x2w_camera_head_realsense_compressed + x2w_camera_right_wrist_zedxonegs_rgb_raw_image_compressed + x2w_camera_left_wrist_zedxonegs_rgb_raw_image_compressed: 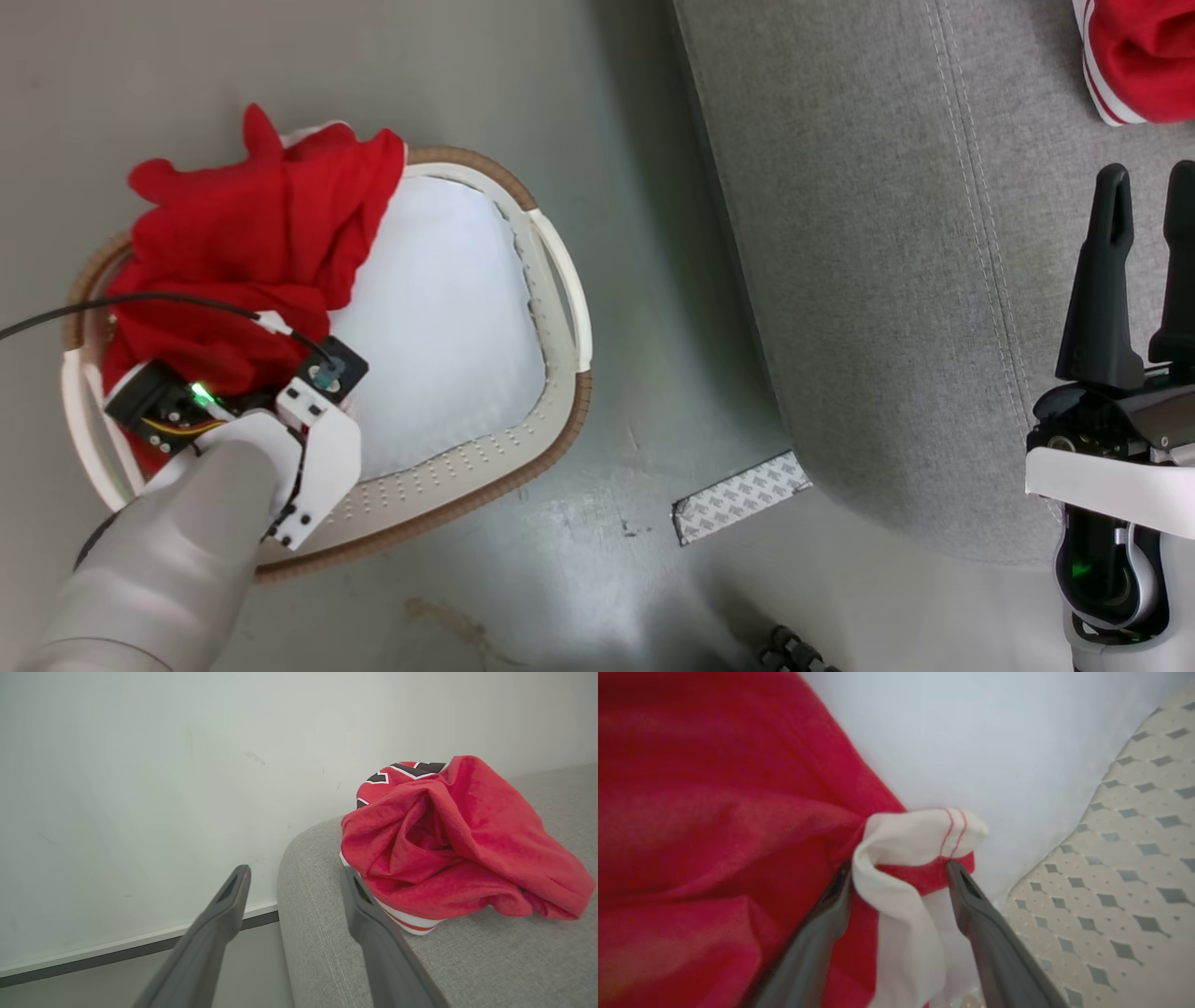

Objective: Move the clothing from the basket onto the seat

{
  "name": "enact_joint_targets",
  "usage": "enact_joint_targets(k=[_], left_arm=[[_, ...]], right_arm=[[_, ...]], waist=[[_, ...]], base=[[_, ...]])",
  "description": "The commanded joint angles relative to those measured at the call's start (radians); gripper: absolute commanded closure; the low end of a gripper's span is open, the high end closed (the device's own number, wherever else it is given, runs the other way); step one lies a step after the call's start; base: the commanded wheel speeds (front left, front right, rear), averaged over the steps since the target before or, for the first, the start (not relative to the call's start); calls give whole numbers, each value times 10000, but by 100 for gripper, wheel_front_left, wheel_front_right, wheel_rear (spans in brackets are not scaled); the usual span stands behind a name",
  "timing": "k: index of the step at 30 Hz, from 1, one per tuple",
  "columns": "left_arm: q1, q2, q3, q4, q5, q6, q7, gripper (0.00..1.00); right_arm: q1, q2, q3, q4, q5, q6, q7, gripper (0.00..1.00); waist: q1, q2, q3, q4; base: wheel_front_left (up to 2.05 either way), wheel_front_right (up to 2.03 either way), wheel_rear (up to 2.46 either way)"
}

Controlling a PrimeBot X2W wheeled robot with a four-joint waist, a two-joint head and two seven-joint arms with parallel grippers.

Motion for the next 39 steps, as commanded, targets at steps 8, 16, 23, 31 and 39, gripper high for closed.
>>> enact_joint_targets(k=[8,16,23,31,39], left_arm=[[-293,-185,-193,278,18,228,-79,100],[116,-679,-111,380,-341,140,-693,100],[772,-1531,211,203,-1005,91,-2054,100],[1648,-2323,411,-105,-1769,-54,-3333,100],[2403,-2463,821,-1304,-2847,-108,-3840,100]], right_arm=[[-208,32,48,100,44,-22,3,0],[-152,31,5,312,-382,-22,1,0],[122,17,-89,658,-1048,-22,3,0],[826,-74,-161,1154,-1565,-22,3,0],[1592,-573,-96,1554,-1386,-22,3,0]], waist=[[-1,0,30,-117],[-1,0,-933,217],[-1,0,-2661,985],[-1,0,-5106,1973],[-1,0,-6902,2636]], base=[[0,0,0],[0,0,0],[0,0,0],[0,0,0],[0,0,0]])
